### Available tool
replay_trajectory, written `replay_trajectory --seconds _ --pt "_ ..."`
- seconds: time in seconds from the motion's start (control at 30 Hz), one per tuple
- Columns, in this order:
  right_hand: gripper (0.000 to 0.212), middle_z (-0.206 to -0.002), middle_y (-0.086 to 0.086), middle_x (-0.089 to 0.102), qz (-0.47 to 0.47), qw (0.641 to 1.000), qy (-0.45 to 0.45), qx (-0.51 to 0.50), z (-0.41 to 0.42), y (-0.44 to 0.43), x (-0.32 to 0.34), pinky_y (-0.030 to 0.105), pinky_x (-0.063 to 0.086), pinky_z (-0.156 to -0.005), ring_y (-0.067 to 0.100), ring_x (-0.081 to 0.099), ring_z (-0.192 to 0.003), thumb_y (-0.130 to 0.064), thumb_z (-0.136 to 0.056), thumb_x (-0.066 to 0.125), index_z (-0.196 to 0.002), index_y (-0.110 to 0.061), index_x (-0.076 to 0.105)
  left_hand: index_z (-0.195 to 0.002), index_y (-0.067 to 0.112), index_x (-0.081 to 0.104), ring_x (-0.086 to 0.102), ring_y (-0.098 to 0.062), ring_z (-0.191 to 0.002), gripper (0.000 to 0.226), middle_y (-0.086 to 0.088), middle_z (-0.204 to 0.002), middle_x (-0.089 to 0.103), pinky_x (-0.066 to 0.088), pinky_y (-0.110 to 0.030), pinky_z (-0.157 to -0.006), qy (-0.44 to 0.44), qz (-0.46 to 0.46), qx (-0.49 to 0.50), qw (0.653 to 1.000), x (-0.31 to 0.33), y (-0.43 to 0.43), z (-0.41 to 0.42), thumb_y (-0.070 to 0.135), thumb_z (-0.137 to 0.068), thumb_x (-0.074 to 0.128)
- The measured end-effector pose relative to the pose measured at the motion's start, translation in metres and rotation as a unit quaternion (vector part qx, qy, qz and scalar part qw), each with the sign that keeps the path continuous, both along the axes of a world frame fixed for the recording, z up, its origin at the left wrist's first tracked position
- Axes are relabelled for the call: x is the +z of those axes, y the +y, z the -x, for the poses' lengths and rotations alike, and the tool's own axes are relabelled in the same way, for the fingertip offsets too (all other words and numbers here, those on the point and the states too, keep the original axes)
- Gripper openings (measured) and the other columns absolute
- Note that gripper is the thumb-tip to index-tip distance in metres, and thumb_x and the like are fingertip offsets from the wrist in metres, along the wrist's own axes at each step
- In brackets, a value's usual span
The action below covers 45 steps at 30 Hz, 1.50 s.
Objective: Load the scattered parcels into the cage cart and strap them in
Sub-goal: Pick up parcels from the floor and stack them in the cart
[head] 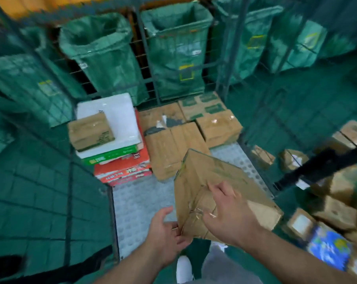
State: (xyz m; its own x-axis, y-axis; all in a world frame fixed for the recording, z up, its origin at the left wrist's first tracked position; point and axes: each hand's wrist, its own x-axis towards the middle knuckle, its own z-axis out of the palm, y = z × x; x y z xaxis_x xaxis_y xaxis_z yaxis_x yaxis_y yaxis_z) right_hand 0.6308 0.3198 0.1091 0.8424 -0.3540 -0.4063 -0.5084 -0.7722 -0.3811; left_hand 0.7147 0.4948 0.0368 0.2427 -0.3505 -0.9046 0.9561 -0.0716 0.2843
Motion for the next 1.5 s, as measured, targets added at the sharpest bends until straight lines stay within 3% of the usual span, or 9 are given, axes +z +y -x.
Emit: replay_trajectory --seconds 0.43,0.63,0.8,0.93,1.07,1.2,1.3,1.43,1.5 --pt "0.086 -0.129 0.003 0.053 0.029 0.990 -0.059 0.124 -0.202 -0.062 -0.047 0.050 0.042 -0.106 0.030 0.052 -0.120 -0.056 -0.073 0.036 -0.147 -0.015 0.047 -0.123 -0.015 0.063 0.063 -0.032 -0.086 0.088 -0.020 -0.096 0.069 0.053 -0.041 -0.078 0.003 -0.051 0.182 0.982 -0.060 -0.083 -0.148 0.061 -0.078 0.062" --pt "0.070 -0.124 0.004 0.059 -0.033 0.973 -0.133 0.187 -0.308 -0.101 -0.092 0.048 0.045 -0.105 0.029 0.054 -0.116 -0.052 -0.079 0.047 -0.136 -0.013 0.058 -0.097 0.006 0.083 0.065 -0.036 -0.111 0.073 -0.021 -0.114 0.074 0.047 -0.047 -0.099 -0.007 -0.002 0.264 0.964 -0.101 -0.146 -0.242 0.066 -0.094 0.041" --pt "0.035 -0.127 0.005 0.065 -0.230 0.937 0.068 0.254 -0.330 -0.122 -0.173 0.036 0.047 -0.102 0.025 0.058 -0.119 -0.028 -0.096 0.048 -0.126 -0.023 0.066 -0.124 0.009 0.050 0.071 -0.035 -0.082 0.068 -0.022 -0.110 0.066 0.057 -0.042 -0.066 0.033 -0.102 0.274 0.956 -0.135 -0.166 -0.295 0.069 -0.092 0.051" --pt "0.018 -0.103 0.001 0.063 -0.329 0.919 0.214 0.034 -0.309 -0.155 -0.239 0.041 0.052 -0.093 0.022 0.060 -0.094 -0.036 -0.097 0.049 -0.104 -0.022 0.060 -0.155 0.028 0.029 0.050 -0.046 -0.131 0.075 -0.021 -0.155 0.039 0.045 -0.057 -0.107 0.055 -0.159 0.219 0.961 -0.154 -0.175 -0.299 0.061 -0.095 0.059" --pt "0.041 -0.111 0.004 0.057 -0.295 0.911 0.208 -0.197 -0.301 -0.198 -0.280 0.035 0.047 -0.086 0.022 0.056 -0.097 -0.027 -0.103 0.052 -0.141 -0.016 0.047 -0.164 0.022 0.012 0.051 -0.044 -0.132 0.099 -0.022 -0.159 0.035 0.047 -0.056 -0.105 0.091 -0.198 0.187 0.958 -0.188 -0.176 -0.298 0.065 -0.090 0.062" --pt "0.081 -0.136 0.019 0.056 -0.327 0.820 0.177 -0.435 -0.334 -0.232 -0.304 0.046 0.050 -0.078 0.035 0.062 -0.100 -0.027 -0.102 0.059 -0.163 -0.024 0.006 -0.163 0.024 0.019 0.050 -0.038 -0.135 0.083 -0.019 -0.152 0.048 0.044 -0.052 -0.110 0.086 -0.174 0.204 0.959 -0.213 -0.192 -0.306 0.058 -0.097 0.056" --pt "0.086 -0.141 0.021 0.057 -0.340 0.823 0.146 -0.430 -0.363 -0.244 -0.315 0.045 0.052 -0.076 0.039 0.065 -0.107 -0.036 -0.102 0.059 -0.162 -0.037 -0.002 -0.156 0.018 0.038 0.049 -0.033 -0.138 0.062 -0.018 -0.150 0.050 0.043 -0.047 -0.112 0.047 -0.159 0.220 0.961 -0.237 -0.204 -0.323 0.046 -0.103 0.054" --pt "0.055 -0.133 0.011 0.066 -0.348 0.865 0.098 -0.349 -0.399 -0.241 -0.317 0.055 0.049 -0.105 0.038 0.063 -0.118 -0.037 -0.102 0.056 -0.152 -0.043 0.033 -0.142 0.015 0.052 0.059 -0.024 -0.124 0.047 -0.009 -0.135 0.064 0.053 -0.041 -0.094 -0.016 -0.174 0.185 0.967 -0.263 -0.202 -0.357 0.039 -0.103 0.058" --pt "0.043 -0.117 -0.004 0.070 -0.344 0.878 0.083 -0.324 -0.422 -0.239 -0.327 0.045 0.053 -0.097 0.021 0.066 -0.106 -0.039 -0.097 0.057 -0.139 -0.041 0.048 -0.144 0.021 0.049 0.064 -0.019 -0.114 0.046 -0.004 -0.129 0.068 0.055 -0.037 -0.081 -0.058 -0.181 0.161 0.968 -0.268 -0.197 -0.387 0.035 -0.102 0.061"
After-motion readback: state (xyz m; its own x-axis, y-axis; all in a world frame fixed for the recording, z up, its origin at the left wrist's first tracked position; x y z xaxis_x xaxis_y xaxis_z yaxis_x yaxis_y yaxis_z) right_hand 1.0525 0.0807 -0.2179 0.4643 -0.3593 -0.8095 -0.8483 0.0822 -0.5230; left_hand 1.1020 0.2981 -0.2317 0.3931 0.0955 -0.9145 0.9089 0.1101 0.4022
